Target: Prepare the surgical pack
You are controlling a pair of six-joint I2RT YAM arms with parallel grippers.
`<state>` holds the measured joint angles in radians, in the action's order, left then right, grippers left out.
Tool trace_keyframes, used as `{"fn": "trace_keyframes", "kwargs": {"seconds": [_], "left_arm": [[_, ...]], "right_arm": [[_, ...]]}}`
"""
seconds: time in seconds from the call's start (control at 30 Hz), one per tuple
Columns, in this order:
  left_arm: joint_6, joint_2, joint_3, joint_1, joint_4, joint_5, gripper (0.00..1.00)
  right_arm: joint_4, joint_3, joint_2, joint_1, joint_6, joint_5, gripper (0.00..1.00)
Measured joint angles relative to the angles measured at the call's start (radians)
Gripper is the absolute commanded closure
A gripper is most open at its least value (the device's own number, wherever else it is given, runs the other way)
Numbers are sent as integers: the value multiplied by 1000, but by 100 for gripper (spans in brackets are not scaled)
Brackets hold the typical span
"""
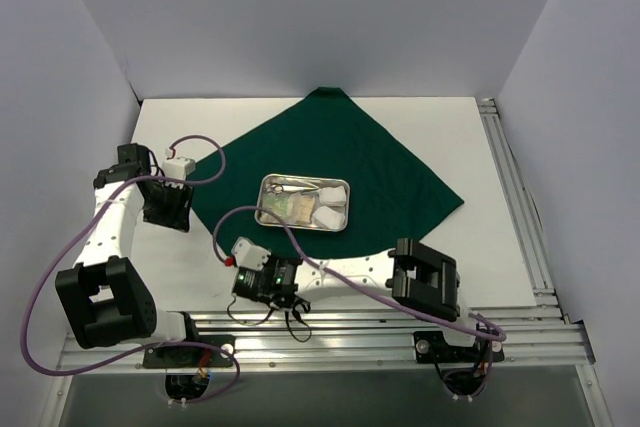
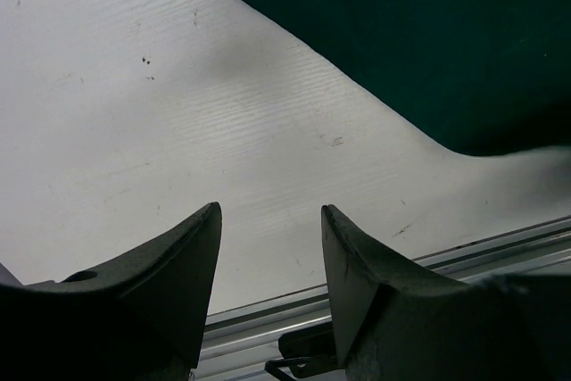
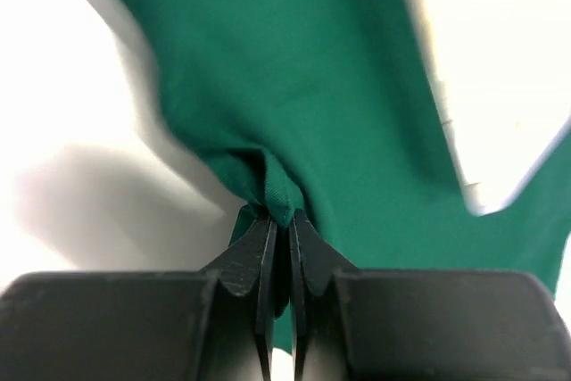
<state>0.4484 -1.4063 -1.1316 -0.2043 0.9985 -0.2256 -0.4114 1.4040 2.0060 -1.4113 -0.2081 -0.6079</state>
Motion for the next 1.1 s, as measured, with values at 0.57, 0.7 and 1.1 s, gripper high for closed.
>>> {"fn": "trace_keyframes", "kwargs": {"seconds": [0.57, 0.7, 1.1], "left_arm": [[-52, -203, -232, 140, -26, -8, 43], [-64, -291, -303, 182, -40, 2, 43], [-80, -540, -530, 259, -74, 15, 43]], "right_arm": [[387, 156, -14, 381, 557, -11, 100], [441, 244, 55, 458, 623, 19, 100], [481, 431, 304, 581, 655, 59, 100]]}}
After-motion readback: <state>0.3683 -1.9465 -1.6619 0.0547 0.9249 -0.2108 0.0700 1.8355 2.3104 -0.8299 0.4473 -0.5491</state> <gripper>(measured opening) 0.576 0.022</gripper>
